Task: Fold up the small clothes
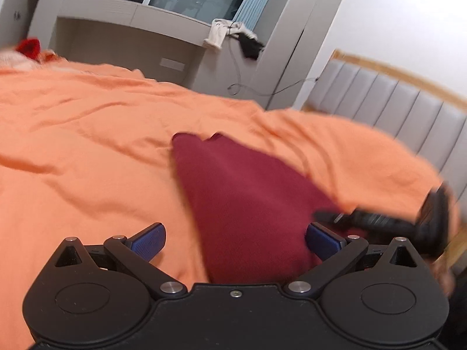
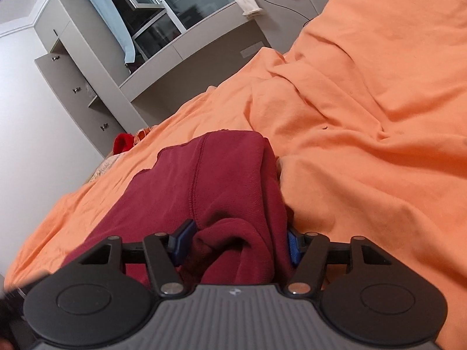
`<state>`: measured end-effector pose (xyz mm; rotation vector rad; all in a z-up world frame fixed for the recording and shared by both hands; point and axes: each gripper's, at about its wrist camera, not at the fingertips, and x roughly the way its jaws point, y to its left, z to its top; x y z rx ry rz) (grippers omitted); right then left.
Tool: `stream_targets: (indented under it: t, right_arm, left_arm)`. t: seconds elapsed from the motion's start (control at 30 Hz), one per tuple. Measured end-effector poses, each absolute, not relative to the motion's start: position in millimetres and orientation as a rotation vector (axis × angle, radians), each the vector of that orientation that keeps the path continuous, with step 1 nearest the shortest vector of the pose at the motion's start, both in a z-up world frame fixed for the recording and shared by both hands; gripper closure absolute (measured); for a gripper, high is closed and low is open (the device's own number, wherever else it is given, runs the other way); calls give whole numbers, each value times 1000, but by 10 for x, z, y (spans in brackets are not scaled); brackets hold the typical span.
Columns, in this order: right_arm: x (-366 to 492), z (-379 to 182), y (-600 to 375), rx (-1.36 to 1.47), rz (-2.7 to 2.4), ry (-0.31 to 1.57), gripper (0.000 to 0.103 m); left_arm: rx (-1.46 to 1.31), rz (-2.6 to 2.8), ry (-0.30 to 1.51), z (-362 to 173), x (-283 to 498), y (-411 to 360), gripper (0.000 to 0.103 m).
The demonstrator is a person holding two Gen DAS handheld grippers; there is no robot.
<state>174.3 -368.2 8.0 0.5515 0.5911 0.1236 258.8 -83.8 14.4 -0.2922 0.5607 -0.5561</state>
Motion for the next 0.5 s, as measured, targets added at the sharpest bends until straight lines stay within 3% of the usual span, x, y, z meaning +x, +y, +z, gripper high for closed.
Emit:
stream_targets:
  t: [0.2, 0.5]
  right_arm:
    - [1763, 55, -3672, 558, 126, 589, 36]
    - [1726, 23, -3641, 547, 125, 570, 33]
  left_arm:
    - [-265, -529, 592, 210, 2872, -905, 1]
    - [-343, -537, 651, -125, 3058, -847, 0]
